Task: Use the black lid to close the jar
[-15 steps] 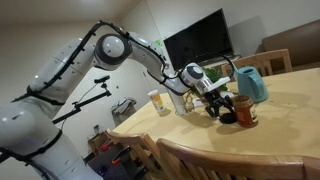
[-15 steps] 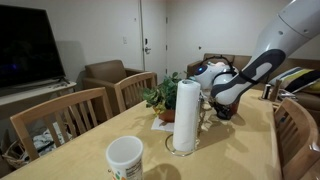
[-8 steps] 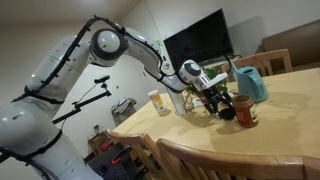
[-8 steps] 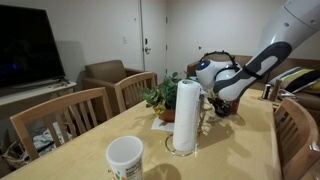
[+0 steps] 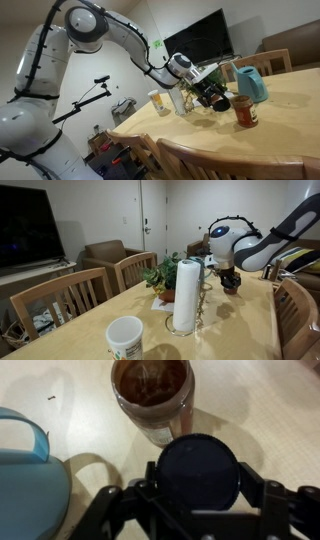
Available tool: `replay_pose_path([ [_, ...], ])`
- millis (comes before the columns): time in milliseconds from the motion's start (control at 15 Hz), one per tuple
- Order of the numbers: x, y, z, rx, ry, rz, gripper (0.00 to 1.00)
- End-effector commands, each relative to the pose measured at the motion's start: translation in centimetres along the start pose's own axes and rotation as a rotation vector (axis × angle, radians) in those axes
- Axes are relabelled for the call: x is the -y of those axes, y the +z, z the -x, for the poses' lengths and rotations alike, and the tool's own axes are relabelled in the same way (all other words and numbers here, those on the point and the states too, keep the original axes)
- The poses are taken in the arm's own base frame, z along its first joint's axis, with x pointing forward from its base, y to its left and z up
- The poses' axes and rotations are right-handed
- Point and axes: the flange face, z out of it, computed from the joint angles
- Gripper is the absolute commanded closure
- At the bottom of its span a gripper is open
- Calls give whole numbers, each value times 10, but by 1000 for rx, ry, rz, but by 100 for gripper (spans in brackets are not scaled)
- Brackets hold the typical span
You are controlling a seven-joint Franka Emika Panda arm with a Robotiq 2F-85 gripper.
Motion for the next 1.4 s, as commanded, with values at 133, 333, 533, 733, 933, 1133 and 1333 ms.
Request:
replay_pose_path([
  [133, 8, -7, 7, -5, 5, -4, 21],
  [333, 10, -6, 6, -6, 6, -5, 21],
  [533, 10, -11, 10, -16, 10, 6, 46],
  [733, 8, -23, 27, -33, 54, 29, 46],
  [933, 3, -38, 48, -43, 105, 57, 46],
  [1133, -3, -50, 67, -52, 156, 77, 46],
  [1333, -9, -52, 83, -60, 182, 68, 46],
])
